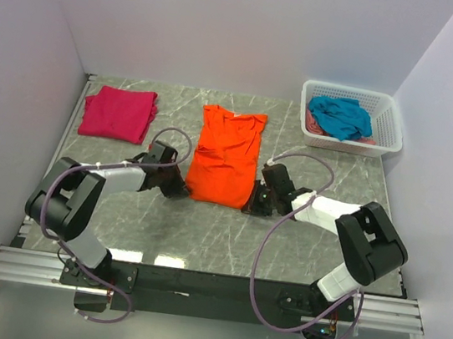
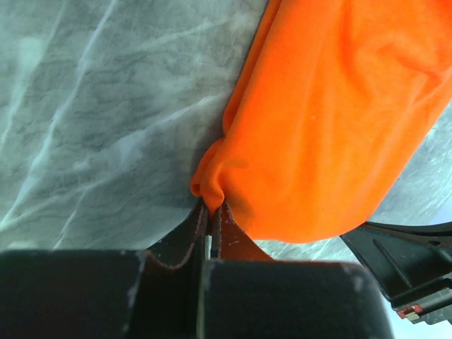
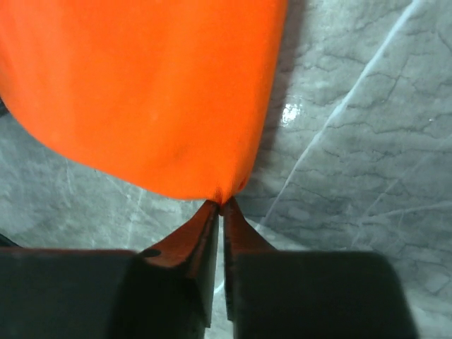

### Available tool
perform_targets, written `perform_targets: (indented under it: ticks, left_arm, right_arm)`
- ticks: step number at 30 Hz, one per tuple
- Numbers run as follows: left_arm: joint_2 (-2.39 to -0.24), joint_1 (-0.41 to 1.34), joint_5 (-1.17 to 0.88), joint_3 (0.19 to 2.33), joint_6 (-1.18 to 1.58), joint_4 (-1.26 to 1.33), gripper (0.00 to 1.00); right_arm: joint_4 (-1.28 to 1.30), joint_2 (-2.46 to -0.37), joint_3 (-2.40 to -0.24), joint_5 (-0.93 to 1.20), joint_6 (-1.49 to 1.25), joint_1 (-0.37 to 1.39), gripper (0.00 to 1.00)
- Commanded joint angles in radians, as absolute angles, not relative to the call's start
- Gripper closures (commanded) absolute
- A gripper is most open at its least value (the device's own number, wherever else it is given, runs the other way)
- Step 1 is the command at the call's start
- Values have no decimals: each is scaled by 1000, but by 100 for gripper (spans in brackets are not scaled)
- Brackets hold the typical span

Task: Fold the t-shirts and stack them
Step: Fold the tshirt

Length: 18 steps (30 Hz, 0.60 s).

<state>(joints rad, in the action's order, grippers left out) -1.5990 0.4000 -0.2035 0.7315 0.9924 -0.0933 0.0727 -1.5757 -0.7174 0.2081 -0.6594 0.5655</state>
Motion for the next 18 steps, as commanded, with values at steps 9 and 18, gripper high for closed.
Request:
perform_targets:
  ticks: [9,18]
  left_arm:
    - [-1418,520,-25,485,1068,-210,99]
    - [-1022,729,-5,410,1249,-557,99]
  right_arm:
    - [44,-1459,-553,169,-710,686,100]
    - [245,-1148,-411,181,-801,841,100]
